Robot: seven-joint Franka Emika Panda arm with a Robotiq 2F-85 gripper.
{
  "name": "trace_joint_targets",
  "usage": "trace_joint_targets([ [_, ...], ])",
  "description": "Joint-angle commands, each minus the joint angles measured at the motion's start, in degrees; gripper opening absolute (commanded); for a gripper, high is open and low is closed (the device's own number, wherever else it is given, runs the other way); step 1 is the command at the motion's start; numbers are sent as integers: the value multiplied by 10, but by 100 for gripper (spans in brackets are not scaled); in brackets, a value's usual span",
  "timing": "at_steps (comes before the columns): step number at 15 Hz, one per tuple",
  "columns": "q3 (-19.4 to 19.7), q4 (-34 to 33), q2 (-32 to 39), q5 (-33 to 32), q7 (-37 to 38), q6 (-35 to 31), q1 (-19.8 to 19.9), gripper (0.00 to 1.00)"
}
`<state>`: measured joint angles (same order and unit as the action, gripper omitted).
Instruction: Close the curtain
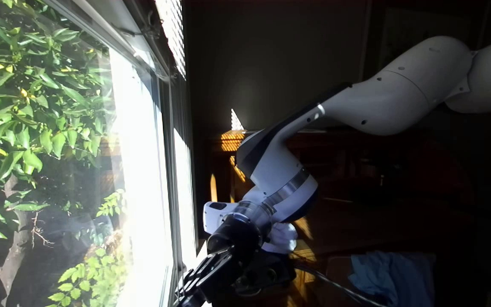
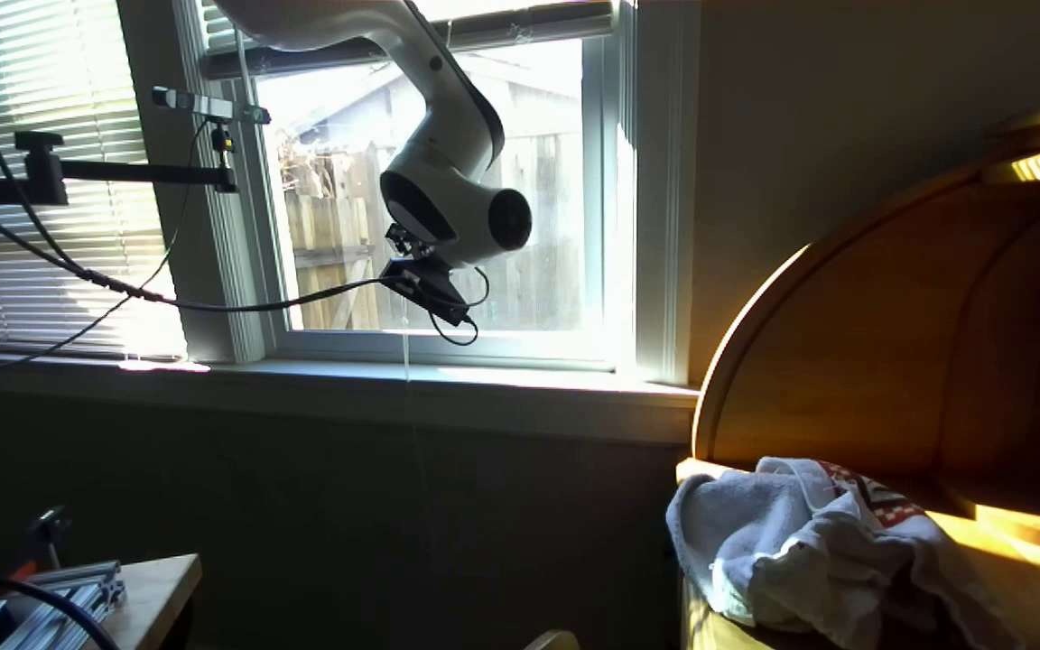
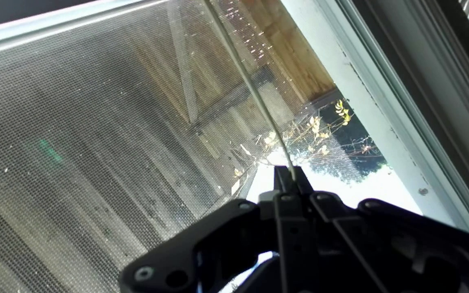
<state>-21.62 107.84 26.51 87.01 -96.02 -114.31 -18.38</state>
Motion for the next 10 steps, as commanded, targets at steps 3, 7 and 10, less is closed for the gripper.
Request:
trace_joint_targets([
  [3,10,9,39,62,20,54,-26,0],
  [7,18,13,49,93,71,93,-34,0],
  [10,35,14,35,93,64,85,-37,0],
])
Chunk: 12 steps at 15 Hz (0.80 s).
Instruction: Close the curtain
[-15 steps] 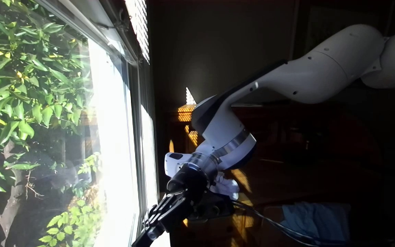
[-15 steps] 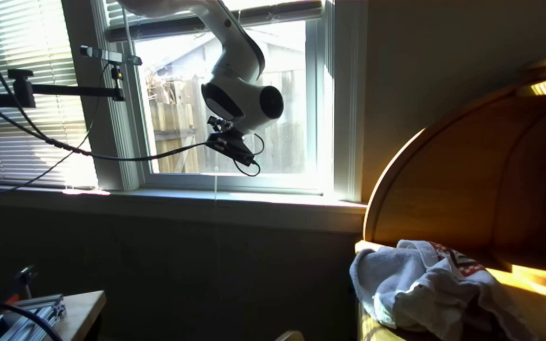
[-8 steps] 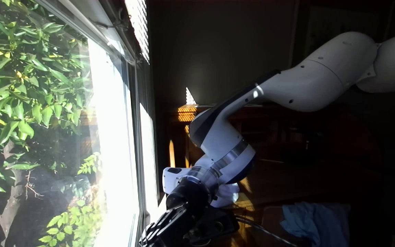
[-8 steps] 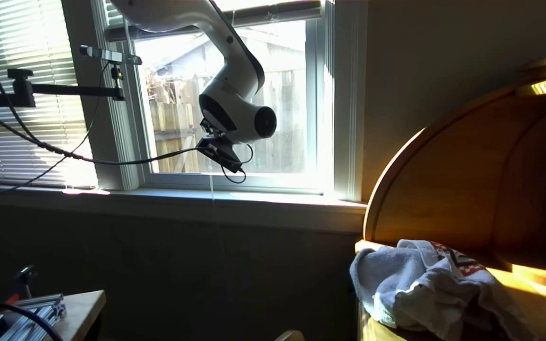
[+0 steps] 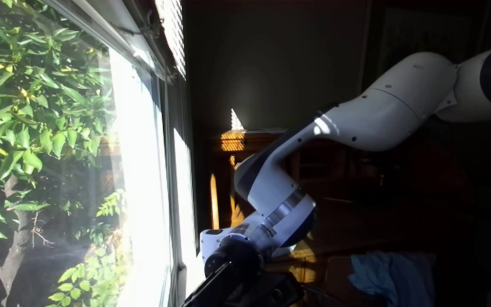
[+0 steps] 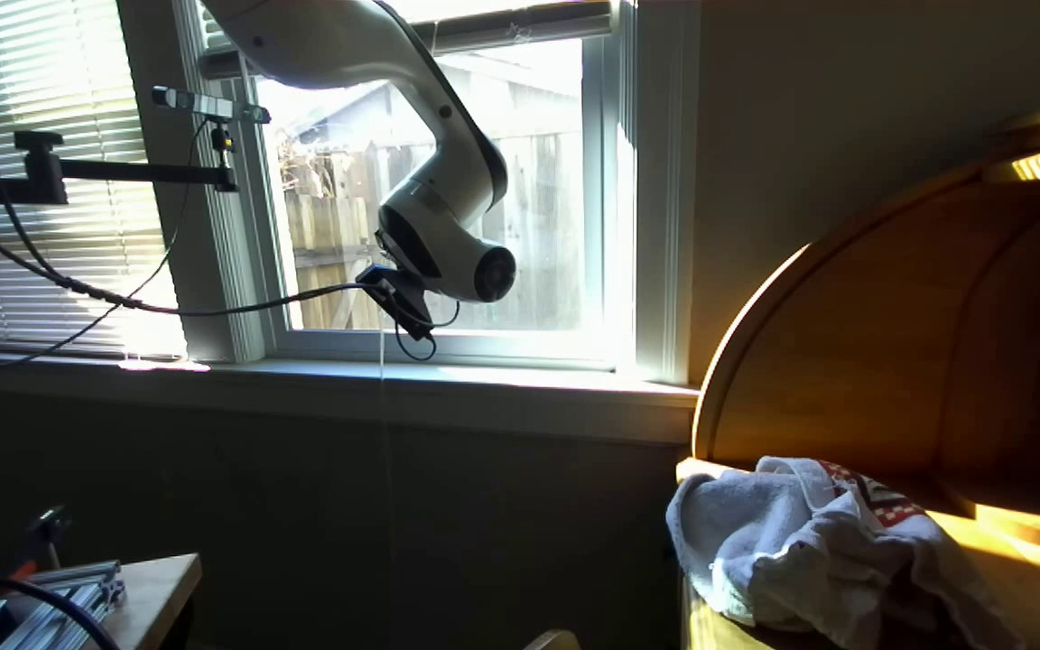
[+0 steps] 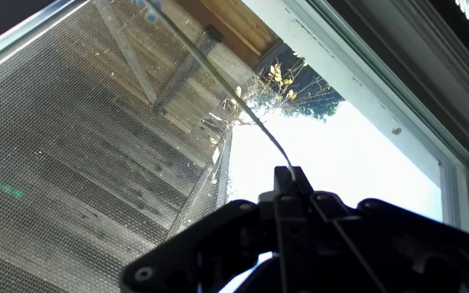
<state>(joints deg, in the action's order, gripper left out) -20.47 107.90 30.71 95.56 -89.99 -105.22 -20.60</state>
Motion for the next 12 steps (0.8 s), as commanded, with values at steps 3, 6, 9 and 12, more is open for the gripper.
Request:
trace_joint_targets([
  [3,37,12,-12,-6,0,-11,-18,0],
  [6,39,15,-6,-15,43,16,-14,0],
  [9,31,19,9,8,81,91,-5,0],
  [12,51,18,-16,-3,3,60,-14,0],
])
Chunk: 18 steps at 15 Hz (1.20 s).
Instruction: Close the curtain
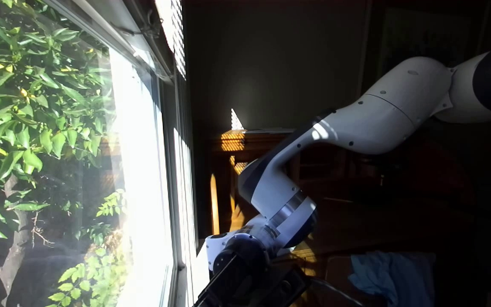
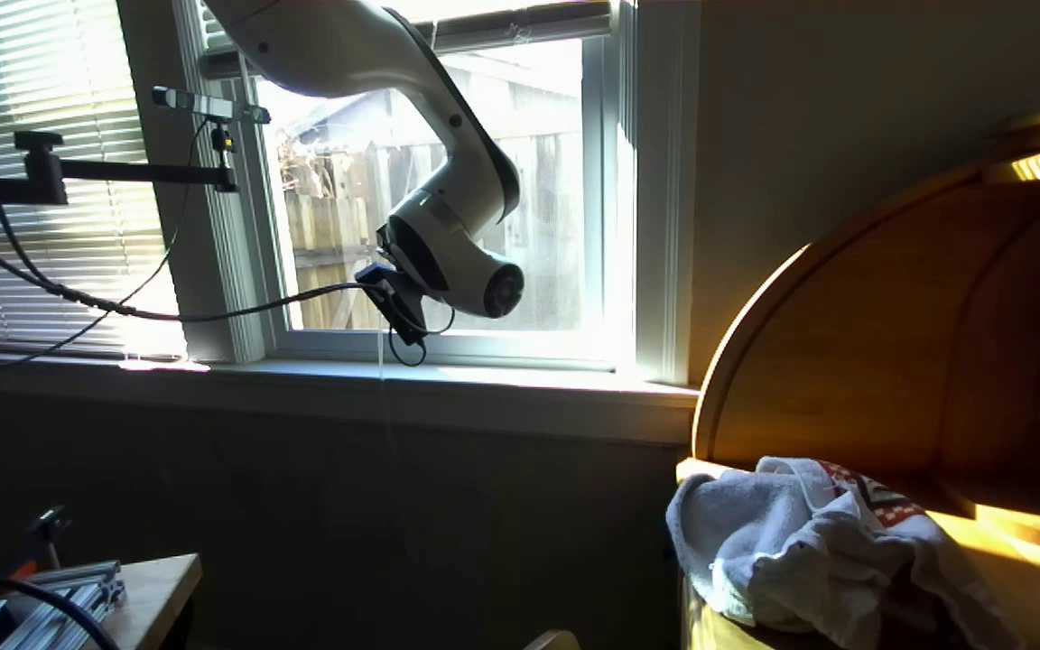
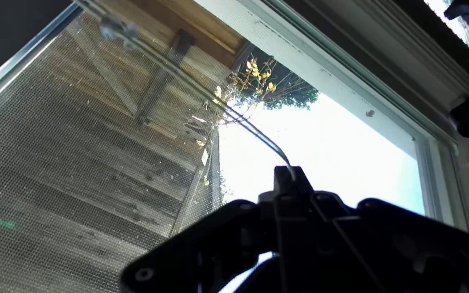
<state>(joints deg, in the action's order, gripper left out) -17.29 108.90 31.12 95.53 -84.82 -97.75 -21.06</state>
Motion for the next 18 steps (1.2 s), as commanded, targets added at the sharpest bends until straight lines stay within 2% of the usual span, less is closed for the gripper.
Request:
trace_joint_targets([
  [1,25,7,-29,-16,-63,-22,-11,0],
  [6,44,12,-79,-33,-148,-50,-2,0],
  [11,48,7,-112,-76,-220,-97,-3,0],
  [14,40,0,-106,-104,-214,-77,3,0],
  [18,36,17,-111,-102,-143,-95,2,0],
])
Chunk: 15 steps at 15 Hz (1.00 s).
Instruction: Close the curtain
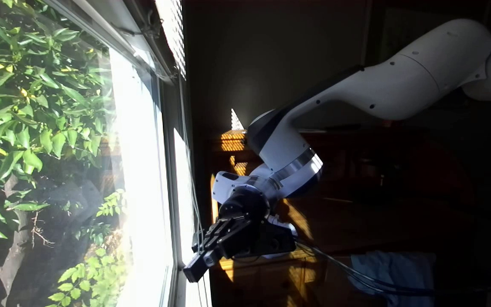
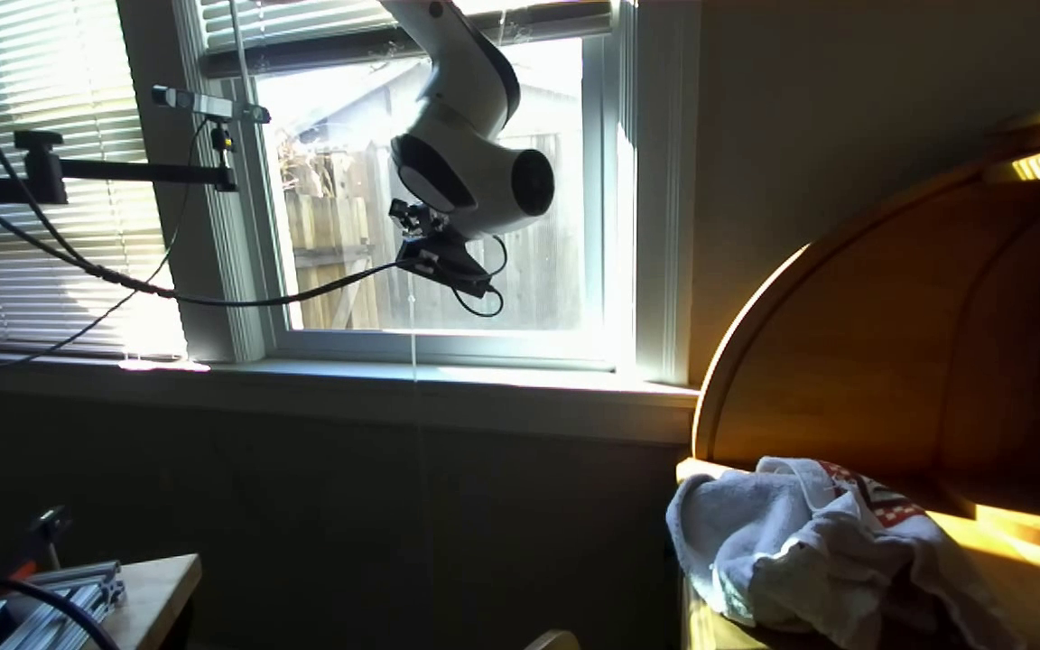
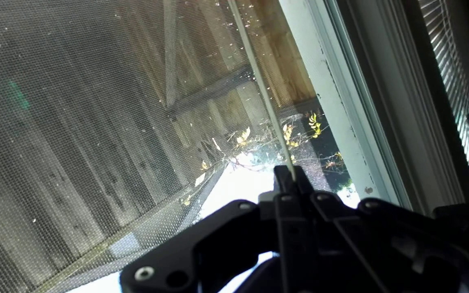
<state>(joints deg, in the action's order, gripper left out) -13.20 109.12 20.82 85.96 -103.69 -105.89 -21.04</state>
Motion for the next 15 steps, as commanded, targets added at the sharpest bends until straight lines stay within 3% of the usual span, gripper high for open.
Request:
trace_joint_targets([
  [1,-5,20,-6,-6,73,-16,1,0],
  [7,-6,47,-8,-4,198,-40,-2,0],
  [9,-8,34,4,-2,167,-25,4,2],
  [15,-8,34,3,-2,176,-26,4,0],
])
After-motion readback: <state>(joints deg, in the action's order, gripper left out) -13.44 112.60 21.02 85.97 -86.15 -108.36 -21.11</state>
